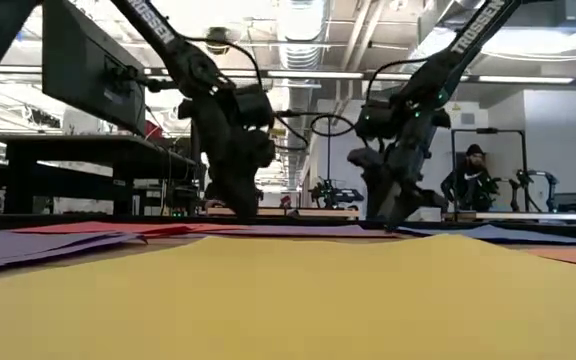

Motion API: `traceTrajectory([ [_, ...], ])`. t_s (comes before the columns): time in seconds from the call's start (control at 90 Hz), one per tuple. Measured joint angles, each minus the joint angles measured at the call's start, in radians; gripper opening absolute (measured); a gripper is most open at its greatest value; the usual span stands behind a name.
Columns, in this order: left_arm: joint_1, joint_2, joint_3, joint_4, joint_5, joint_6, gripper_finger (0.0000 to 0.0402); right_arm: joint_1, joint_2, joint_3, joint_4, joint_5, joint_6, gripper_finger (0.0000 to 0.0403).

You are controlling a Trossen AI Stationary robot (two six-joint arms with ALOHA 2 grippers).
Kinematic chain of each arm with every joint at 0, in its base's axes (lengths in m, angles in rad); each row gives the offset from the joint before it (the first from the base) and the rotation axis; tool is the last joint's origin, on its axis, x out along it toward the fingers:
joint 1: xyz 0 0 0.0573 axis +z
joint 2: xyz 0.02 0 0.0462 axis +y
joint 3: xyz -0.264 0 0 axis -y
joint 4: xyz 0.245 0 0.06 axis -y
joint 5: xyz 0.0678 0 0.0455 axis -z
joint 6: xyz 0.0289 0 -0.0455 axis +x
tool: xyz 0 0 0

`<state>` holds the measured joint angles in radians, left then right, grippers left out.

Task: Organize paper
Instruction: Stack the purple paper on top of the purple paper

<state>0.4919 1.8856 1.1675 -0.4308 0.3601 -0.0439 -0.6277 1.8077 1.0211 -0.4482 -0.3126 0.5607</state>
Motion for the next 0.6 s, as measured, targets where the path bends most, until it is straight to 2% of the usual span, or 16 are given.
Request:
traceTrajectory([
  [0.3,-0.003,0.028,0.000,0.006,0.006,0.040,0.0121,0.008,0.024,0.003,0.012,-0.004,0.000,0.0180],
  [0.6,-0.004,0.030,0.000,0.016,0.003,0.051,0.0121,0.009,-0.025,0.012,-0.026,0.038,-0.011,0.0179],
])
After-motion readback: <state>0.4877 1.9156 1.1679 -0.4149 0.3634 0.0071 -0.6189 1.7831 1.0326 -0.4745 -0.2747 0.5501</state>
